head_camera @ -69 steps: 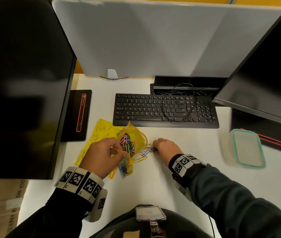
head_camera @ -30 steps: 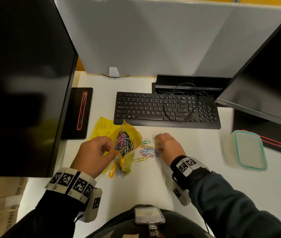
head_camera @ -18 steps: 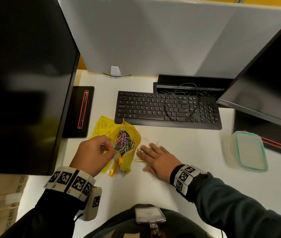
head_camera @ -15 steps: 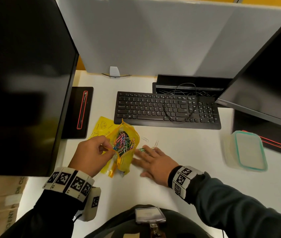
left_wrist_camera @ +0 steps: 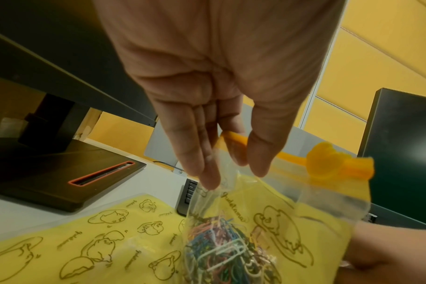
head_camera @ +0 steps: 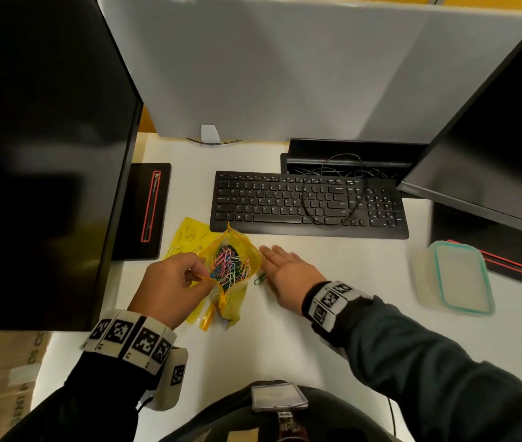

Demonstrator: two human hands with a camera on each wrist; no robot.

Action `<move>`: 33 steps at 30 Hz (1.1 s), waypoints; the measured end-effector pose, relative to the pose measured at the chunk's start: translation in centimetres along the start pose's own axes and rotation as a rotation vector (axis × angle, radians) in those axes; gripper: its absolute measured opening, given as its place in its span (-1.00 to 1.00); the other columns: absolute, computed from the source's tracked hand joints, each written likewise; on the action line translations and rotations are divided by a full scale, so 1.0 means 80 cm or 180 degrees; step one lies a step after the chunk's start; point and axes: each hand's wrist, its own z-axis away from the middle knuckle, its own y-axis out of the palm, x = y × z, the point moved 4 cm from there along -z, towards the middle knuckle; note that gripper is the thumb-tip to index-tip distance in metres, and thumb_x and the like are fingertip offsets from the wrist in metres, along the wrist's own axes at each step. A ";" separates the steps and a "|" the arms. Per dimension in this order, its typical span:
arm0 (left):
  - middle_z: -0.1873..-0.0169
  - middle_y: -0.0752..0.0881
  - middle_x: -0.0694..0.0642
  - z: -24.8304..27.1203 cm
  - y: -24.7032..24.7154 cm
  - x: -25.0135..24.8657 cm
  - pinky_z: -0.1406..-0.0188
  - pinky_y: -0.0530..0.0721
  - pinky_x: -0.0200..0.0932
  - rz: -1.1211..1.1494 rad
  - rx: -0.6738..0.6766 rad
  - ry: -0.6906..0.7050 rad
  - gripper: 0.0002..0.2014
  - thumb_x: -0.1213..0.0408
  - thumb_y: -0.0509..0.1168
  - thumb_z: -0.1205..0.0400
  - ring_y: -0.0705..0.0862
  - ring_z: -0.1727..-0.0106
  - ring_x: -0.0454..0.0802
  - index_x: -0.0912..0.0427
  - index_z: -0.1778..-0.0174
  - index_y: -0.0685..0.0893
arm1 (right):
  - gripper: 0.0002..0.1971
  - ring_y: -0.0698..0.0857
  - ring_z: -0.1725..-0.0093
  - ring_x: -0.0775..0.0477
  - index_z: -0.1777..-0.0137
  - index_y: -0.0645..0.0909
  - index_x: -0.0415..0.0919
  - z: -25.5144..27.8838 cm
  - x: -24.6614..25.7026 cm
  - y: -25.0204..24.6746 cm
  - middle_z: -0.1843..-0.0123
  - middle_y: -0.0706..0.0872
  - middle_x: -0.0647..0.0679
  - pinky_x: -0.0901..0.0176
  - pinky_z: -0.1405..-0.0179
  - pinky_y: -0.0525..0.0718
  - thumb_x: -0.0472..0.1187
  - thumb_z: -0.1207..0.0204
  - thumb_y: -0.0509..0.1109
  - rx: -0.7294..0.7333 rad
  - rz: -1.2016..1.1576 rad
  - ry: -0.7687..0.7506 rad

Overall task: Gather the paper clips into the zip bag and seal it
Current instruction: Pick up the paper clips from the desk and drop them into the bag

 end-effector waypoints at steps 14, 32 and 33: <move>0.11 0.69 -0.03 0.000 0.000 -0.002 0.13 0.60 -0.34 0.0043 0.0022 0.0065 -0.86 0.38 0.50 -0.35 0.68 0.14 -0.23 0.11 0.38 0.67 | -0.49 0.25 -0.61 -0.13 -0.60 0.18 -0.04 0.039 -0.050 0.018 -0.66 0.20 -0.05 0.07 -0.58 0.23 -0.25 -0.66 0.12 -0.0046 -0.0279 -0.0049; -0.01 0.75 0.11 0.001 0.007 -0.009 0.26 0.46 -0.59 0.0016 0.0067 0.0141 -0.84 0.42 0.49 -0.35 0.62 0.19 -0.40 0.11 0.38 0.65 | -0.52 0.46 -0.40 -0.17 -0.48 0.43 -0.12 0.052 -0.060 0.031 -0.47 0.46 -0.09 0.03 -0.35 0.51 -0.25 -0.55 0.31 0.0172 -0.0124 -0.0002; -0.02 0.75 0.11 0.001 0.007 -0.010 0.28 0.45 -0.62 -0.0002 0.0084 0.0146 -0.84 0.43 0.48 -0.36 0.62 0.19 -0.41 0.11 0.37 0.65 | -0.57 0.51 -0.35 -0.20 -0.45 0.47 -0.15 0.052 -0.058 0.032 -0.42 0.51 -0.12 0.03 -0.31 0.54 -0.27 -0.57 0.29 0.0076 -0.0177 -0.0028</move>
